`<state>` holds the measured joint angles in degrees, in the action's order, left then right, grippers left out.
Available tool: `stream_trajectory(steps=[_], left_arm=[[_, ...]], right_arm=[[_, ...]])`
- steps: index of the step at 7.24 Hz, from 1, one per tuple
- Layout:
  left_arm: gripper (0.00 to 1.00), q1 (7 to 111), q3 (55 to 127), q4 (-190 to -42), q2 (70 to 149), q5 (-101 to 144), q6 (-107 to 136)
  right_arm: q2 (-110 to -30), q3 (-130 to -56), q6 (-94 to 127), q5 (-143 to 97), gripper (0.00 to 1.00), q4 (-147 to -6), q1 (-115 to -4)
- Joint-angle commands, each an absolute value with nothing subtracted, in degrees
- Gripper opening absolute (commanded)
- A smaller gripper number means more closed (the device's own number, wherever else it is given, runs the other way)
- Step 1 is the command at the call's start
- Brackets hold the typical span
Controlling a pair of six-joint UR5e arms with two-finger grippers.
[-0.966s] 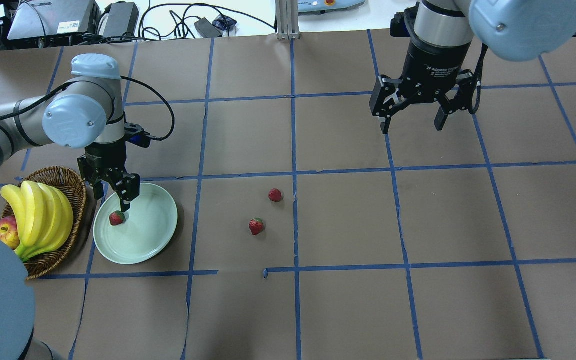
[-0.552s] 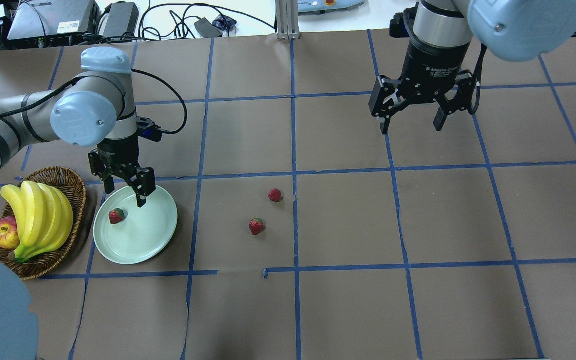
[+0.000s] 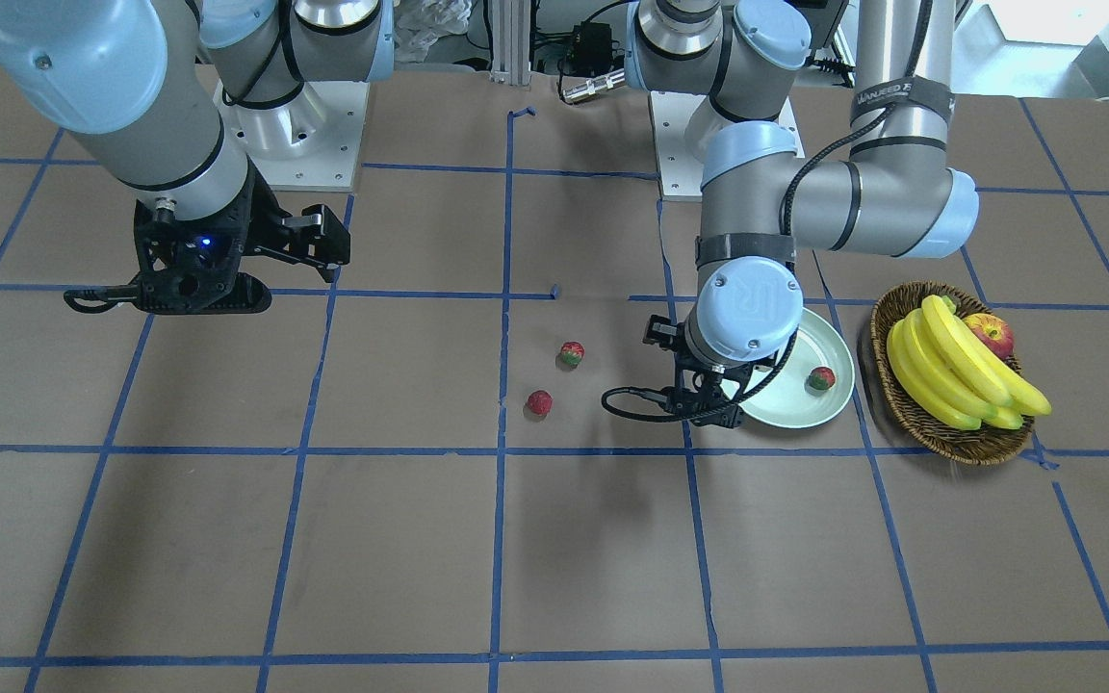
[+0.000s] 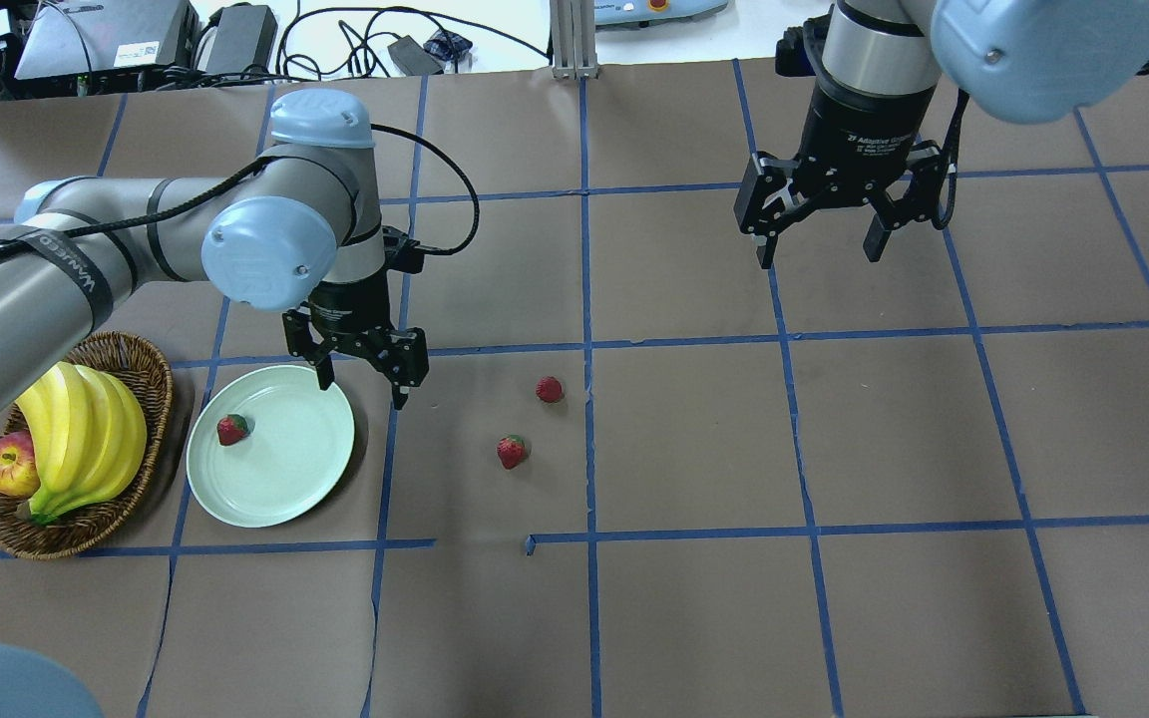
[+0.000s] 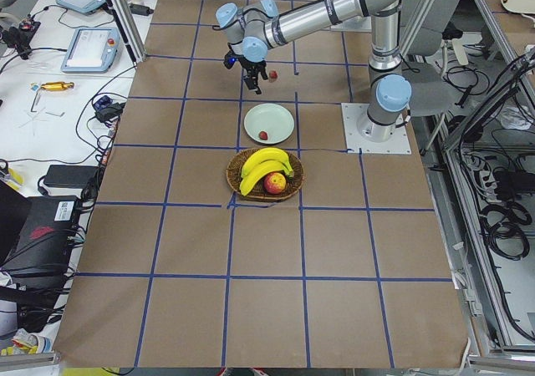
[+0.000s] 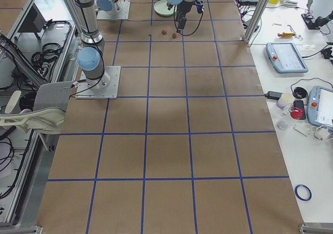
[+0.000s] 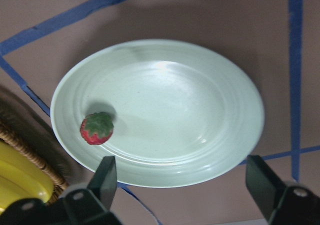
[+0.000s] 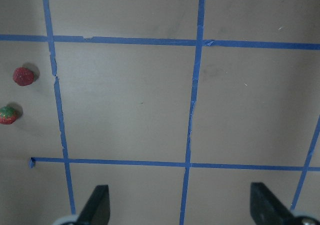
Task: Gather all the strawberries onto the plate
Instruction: 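Move the left gripper back to the remaining strawberries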
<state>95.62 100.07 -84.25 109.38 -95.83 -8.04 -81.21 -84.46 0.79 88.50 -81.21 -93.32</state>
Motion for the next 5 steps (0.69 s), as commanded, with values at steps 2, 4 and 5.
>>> stream_trajectory(steps=[2, 4, 5], left_arm=[[0.91, 100.4, 100.5, -81.5, 110.9, -86.8, -5.1], [0.90, 102.3, 100.6, -81.4, 112.1, -80.8, -4.4], [0.89, 102.7, 100.7, -81.0, 113.2, -80.6, -4.3]], right_arm=[[-81.2, -84.5, 0.7, 88.5, 1.00, -81.2, -93.3], [-81.2, -84.5, 0.7, 88.6, 1.00, -81.2, -93.3], [-81.2, -84.5, 0.7, 88.5, 1.00, -81.2, -93.3]])
